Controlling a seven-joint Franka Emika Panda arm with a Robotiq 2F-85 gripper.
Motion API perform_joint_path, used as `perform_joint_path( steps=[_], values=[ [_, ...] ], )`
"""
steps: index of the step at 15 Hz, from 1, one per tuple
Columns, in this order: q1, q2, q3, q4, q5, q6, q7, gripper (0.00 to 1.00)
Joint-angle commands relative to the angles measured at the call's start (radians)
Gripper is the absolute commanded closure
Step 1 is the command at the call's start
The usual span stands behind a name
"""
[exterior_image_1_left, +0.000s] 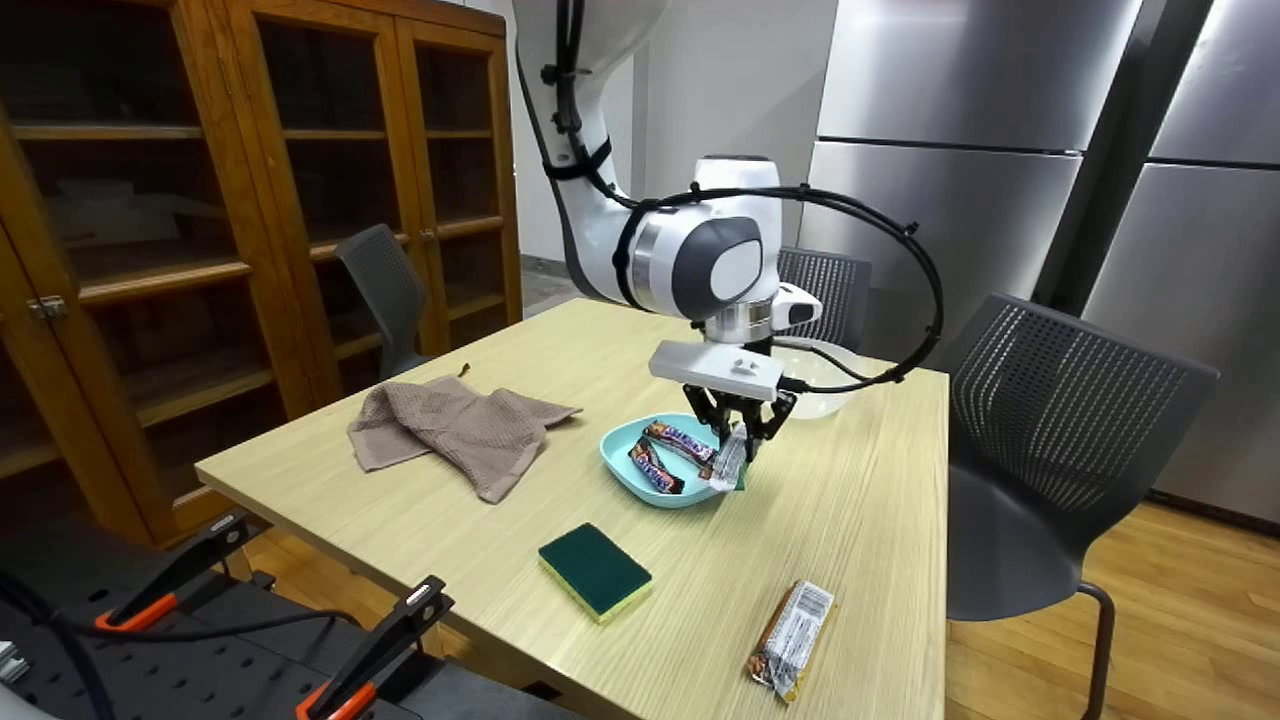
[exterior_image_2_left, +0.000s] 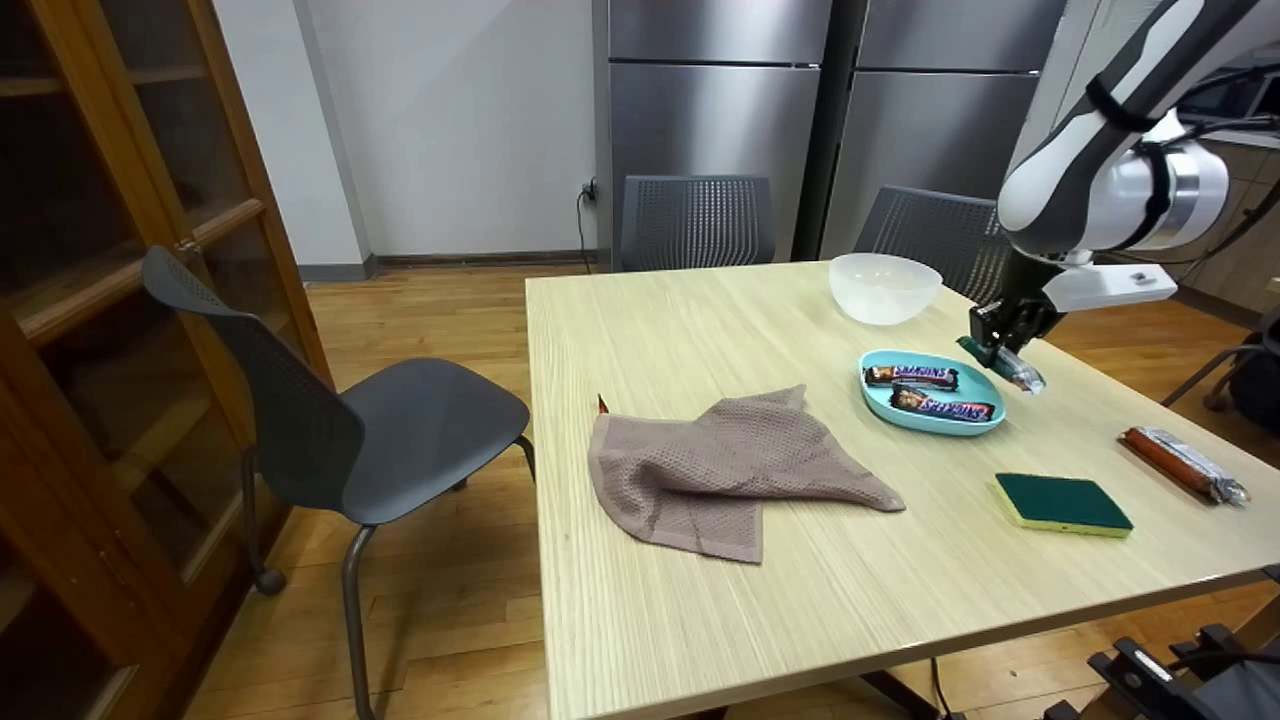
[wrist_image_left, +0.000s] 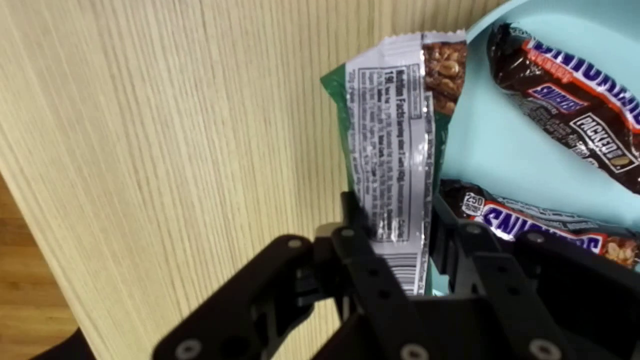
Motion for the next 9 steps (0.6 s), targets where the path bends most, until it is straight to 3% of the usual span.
perform_joint_path(
  steps=[1,9],
  values=[
    [0.020,-0.076,0.004,-0.120,-0.089,0.100,-0.082,0.91],
    [0.038,-0.086,-0.003,-0.222,-0.333,0.275,-0.222,0.91]
  ],
)
